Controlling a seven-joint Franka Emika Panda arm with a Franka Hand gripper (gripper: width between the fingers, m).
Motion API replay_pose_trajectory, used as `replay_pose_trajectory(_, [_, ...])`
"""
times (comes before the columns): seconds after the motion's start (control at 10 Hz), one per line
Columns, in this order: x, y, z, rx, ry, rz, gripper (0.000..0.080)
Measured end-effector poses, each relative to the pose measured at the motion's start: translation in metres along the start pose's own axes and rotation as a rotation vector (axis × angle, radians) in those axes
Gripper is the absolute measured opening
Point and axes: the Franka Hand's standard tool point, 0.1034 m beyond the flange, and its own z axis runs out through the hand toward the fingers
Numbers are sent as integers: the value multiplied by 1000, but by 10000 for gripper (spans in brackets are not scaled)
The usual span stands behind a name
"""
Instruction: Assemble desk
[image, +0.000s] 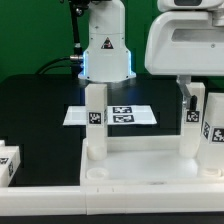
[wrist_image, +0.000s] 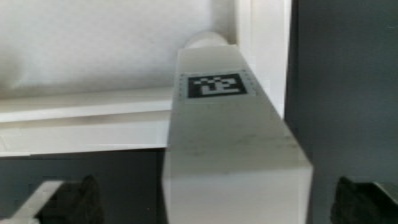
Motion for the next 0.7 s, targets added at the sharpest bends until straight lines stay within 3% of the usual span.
replay_pose_trajectory(0.3, [0,0,0,2,3,53,649])
replay_pose_trajectory(0.5, [0,-1,0,5,2,215,326])
replay_pose_trajectory(0.7, [0,1,1,4,1,342,285])
